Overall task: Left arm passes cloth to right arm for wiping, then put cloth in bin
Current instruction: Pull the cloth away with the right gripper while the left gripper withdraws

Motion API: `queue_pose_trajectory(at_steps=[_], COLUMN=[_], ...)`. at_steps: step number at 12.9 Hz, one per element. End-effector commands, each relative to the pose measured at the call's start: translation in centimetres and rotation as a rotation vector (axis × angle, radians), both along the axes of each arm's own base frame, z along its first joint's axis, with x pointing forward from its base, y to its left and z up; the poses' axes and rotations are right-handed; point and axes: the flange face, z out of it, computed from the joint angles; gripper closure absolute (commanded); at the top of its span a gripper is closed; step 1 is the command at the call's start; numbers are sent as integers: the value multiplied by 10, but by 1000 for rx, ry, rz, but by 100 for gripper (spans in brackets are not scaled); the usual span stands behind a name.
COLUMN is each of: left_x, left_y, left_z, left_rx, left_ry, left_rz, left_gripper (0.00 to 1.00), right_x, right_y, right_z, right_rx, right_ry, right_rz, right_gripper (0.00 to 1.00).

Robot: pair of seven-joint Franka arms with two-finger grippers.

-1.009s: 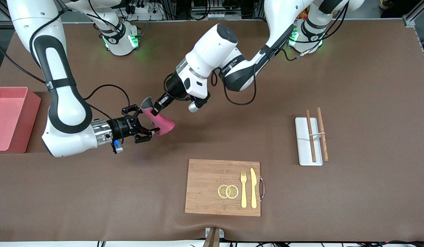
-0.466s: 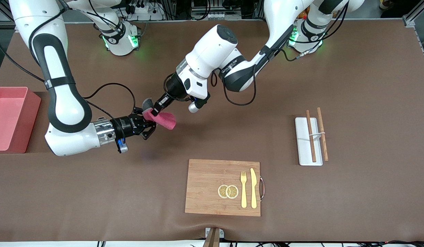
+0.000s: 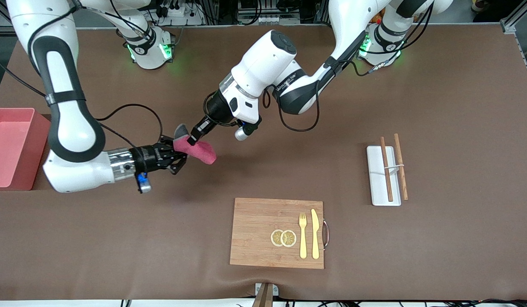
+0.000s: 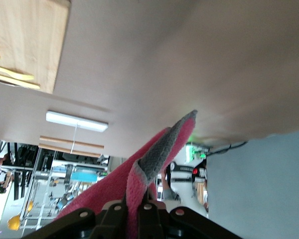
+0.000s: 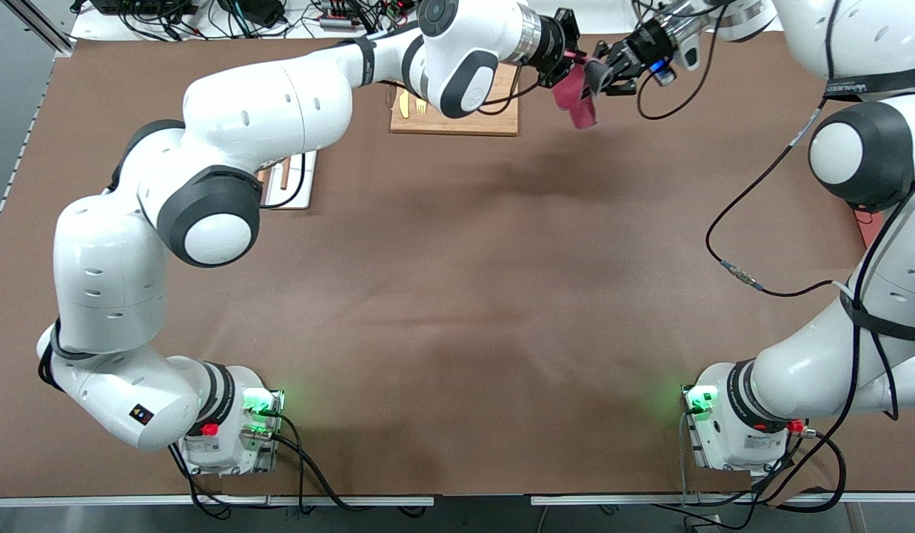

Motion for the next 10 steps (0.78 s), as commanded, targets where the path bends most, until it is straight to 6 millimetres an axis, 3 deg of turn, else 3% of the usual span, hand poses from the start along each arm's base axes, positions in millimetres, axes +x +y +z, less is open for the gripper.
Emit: queue_pose_trajectory(at_steps=[1, 2, 5, 7, 8, 10], left_x=[16, 23, 46, 81, 89, 104], left_y=[33, 55, 124, 199, 225, 290], left_z=[50, 73, 109, 119, 120, 117], left_rx=[54, 109, 299, 402, 480, 650], left_ry=[-7, 7, 43, 84, 81, 91], left_rz=[33, 45, 47, 86, 18, -151], left_gripper=[0, 0, 0, 0, 0, 0], right_x=[-7, -9, -16, -26, -33, -34], right_y=[-25, -38, -122, -189, -209, -208], right_z=[52, 63, 99, 103, 99, 86], right_rx=[-127, -174, -258, -248, -220, -249], right_ry=[-174, -248, -474, -530, -532, -533], right_rz=[102, 160, 330, 413, 442, 485], right_gripper=[100, 100, 100, 100, 100, 100])
